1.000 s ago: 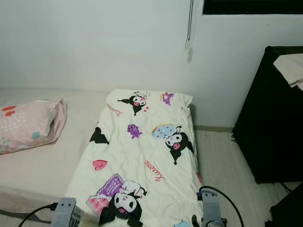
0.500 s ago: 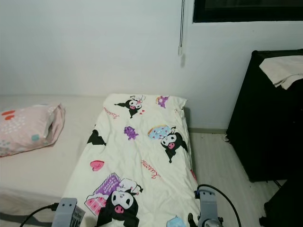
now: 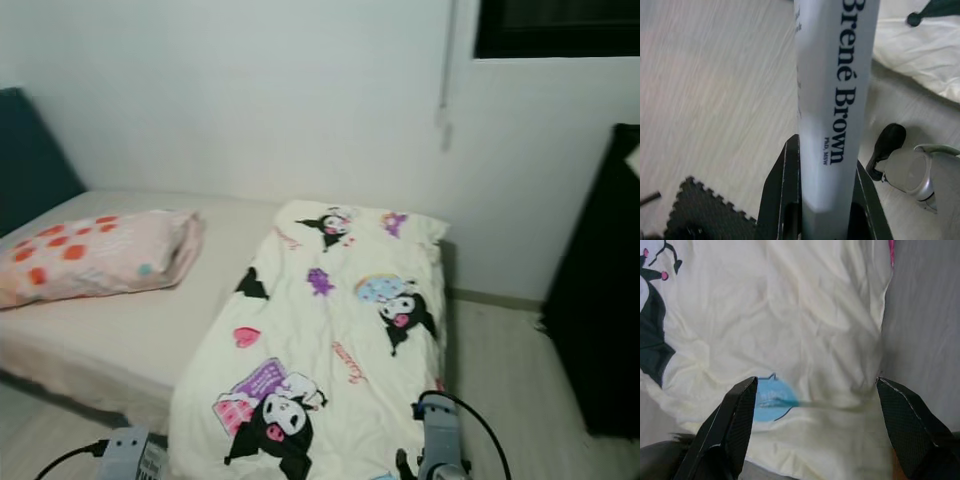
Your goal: Clean up the room
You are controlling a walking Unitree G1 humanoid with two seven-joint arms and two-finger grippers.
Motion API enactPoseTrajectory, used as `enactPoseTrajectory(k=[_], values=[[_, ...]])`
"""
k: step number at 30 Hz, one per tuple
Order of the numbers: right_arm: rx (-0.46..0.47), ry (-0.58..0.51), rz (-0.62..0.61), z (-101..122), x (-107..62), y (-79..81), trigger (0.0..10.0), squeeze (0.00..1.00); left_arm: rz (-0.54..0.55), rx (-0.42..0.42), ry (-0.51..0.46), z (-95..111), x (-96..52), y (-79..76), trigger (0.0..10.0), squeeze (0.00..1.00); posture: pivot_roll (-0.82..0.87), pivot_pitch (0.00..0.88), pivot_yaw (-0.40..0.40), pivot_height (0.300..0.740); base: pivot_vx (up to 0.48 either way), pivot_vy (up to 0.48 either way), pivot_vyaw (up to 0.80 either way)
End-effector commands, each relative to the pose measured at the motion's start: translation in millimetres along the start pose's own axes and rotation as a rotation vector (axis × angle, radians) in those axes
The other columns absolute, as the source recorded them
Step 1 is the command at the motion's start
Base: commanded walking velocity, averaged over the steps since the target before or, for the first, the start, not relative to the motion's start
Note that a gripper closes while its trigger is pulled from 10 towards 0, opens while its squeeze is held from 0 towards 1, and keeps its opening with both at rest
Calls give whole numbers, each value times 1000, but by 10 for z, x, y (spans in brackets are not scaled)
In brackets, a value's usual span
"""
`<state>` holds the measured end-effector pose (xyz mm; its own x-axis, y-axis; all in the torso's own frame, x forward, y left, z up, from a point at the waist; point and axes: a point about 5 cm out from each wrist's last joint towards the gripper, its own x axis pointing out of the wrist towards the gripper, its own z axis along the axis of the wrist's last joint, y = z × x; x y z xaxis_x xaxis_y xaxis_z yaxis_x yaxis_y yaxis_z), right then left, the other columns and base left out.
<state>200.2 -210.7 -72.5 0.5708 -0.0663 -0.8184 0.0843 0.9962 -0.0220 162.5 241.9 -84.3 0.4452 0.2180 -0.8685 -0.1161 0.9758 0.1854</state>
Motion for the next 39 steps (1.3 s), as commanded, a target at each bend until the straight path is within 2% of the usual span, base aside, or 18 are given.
enactPoseTrajectory(k=[1,4,8,14,27,34,39], values=[[-28,16,-10,-53,-5,-1,10000,0,9,3,-30,121,5,57,10000,0,-7,0,-13,740,0,0,644],[-27,28,-3,-76,-9,-19,10000,0,20,-16,-44,172,5,86,10000,0,-9,0,-12,740,0,0,646],[-34,42,25,-114,-9,36,10000,0,15,-38,-49,198,9,29,10000,0,2,0,-1,740,0,0,648],[-16,43,32,-117,-4,87,10000,0,-8,-6,-41,182,11,-57,10000,0,2,0,13,740,0,0,644],[-35,52,83,-106,1,145,10000,0,-7,0,-24,149,10,-55,10000,0,3,0,9,740,0,0,645],[-22,45,103,-85,5,172,10000,0,-11,43,1,98,9,-75,10000,0,6,0,14,740,0,0,649],[-14,43,114,-75,6,190,10000,0,-27,30,2,96,9,-75,10000,0,10,0,19,740,0,0,646]])
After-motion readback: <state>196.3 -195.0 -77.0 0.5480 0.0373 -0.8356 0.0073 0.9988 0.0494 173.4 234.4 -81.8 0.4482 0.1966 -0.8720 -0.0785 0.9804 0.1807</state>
